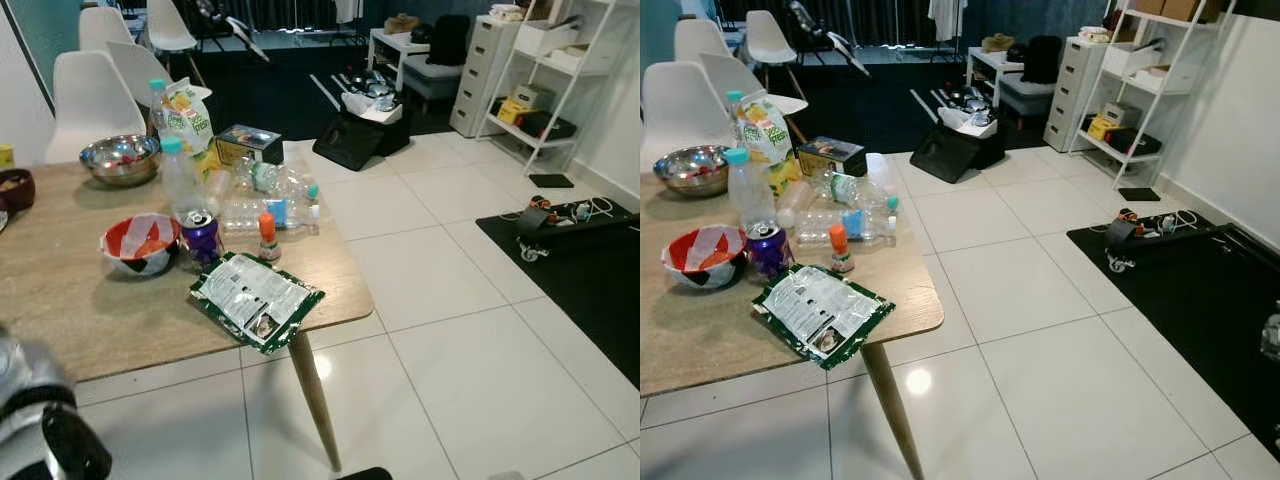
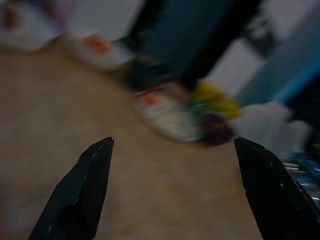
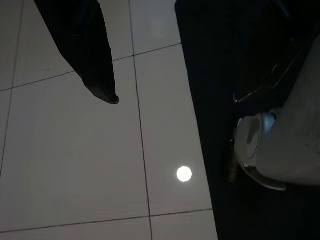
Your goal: Restocking fridge
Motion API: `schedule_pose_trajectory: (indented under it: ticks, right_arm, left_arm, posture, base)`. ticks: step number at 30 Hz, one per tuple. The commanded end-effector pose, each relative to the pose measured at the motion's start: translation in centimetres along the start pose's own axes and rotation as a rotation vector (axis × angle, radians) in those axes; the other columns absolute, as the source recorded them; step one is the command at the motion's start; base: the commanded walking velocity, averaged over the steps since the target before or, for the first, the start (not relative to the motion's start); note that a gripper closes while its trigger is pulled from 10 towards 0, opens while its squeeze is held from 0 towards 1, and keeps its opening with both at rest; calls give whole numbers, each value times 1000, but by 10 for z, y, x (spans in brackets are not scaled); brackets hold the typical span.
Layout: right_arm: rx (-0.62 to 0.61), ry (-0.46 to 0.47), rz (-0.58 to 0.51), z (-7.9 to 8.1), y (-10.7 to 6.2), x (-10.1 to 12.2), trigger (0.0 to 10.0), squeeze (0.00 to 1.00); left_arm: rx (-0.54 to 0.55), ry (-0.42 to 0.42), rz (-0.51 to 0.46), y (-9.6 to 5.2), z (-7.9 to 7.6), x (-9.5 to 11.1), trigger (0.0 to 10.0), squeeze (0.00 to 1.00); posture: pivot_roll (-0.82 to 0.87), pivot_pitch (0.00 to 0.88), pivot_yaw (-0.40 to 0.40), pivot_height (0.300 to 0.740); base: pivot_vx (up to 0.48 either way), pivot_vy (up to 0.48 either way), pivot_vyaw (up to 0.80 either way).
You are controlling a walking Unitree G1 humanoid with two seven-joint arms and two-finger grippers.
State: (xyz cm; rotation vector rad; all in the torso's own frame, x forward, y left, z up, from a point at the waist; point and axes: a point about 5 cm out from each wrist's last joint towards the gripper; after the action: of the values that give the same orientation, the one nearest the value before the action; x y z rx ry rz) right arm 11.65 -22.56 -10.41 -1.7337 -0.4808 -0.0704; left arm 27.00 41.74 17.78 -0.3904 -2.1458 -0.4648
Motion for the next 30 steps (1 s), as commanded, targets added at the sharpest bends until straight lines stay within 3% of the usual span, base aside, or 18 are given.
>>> schedule_pose_trajectory:
  ticks: [1,2,4,7,8,9,10,12,17,20,21,22,25,30]
  right_arm:
    - [3,-7,2,-1,0,-1,10000,0]
    - [3,-7,2,-1,0,-1,10000,0]
    - [6,-9,1,-1,0,-1,10000,0]
    - [8,-11,2,-1,0,0,10000,0]
    - [9,-11,2,-1,0,-1,10000,0]
    - [10,-12,2,-1,0,-1,10000,0]
    - [10,-12,2,-1,0,-1,10000,0]
    - [11,-15,3,-1,0,-1,10000,0]
    - [12,-20,2,-2,0,-1,10000,0]
    - [12,-21,2,-3,0,-1,10000,0]
    - [12,-21,1,-3,0,-1,10000,0]
    - [12,-21,1,-3,0,-1,10000,0]
    - [12,-25,2,-4,0,-1,10000,0]
    - [12,-28,3,-4,0,-2,10000,0]
  left_arm:
    - [-114,4,15,-4,-20,-5,10000,0]
    - [-114,4,15,-4,-20,-5,10000,0]
    - [-303,-36,91,-18,-56,-22,10000,0]
    - [-381,-35,127,-26,-70,-30,10000,0]
    - [-542,-35,191,-46,-95,-46,10000,0]
    - [-601,-41,220,-54,-105,-52,10000,0]
    - [-601,-41,220,-54,-105,-52,10000,0]
    - [-745,-19,282,-74,-125,-65,10000,0]
    - [-898,28,324,-96,-146,-75,10000,0]
    - [-924,48,322,-100,-149,-76,10000,0]
    - [-953,91,310,-103,-152,-76,10000,0]
    - [-953,91,310,-103,-152,-76,10000,0]
    - [-965,219,263,-102,-153,-76,10000,0]
    - [-949,266,255,-98,-149,-75,10000,0]
  posture:
    - [60,0,-21,740]
    - [60,0,-21,740]
    - [66,0,-23,740]
    - [68,0,-20,740]
    - [71,0,-20,740]
    - [72,0,-20,740]
    - [72,0,-20,740]
    - [78,0,-21,740]
    - [78,0,-22,740]
    - [76,0,-21,740]
    - [76,0,-23,740]
    - [76,0,-23,740]
    - [80,0,-27,740]
    - [81,0,-29,740]
  base:
    - [0,0,0]
    - [0,0,0]
    - [0,0,0]
    - [0,0,0]
    - [0,0,0]
    - [0,0,0]
    - [0,0,0]
    - [0,0,0]
    - [0,0,0]
    - [0,0,0]
    - [0,0,0]
    - [0,0,0]
    - [0,0,0]
    - [0,0,0]
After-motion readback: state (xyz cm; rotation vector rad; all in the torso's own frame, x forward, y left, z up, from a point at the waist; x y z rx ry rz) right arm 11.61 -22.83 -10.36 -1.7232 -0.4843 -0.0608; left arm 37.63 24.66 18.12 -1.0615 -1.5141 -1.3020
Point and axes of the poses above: a point about 5 cm out from each wrist's last joint towards the gripper, its own y axis pointing out of the wrist towards the gripper, its own x axis along the axis of the wrist's last joint, z = x × y, and after that the axes turned 3 degrees about -y, right-handed
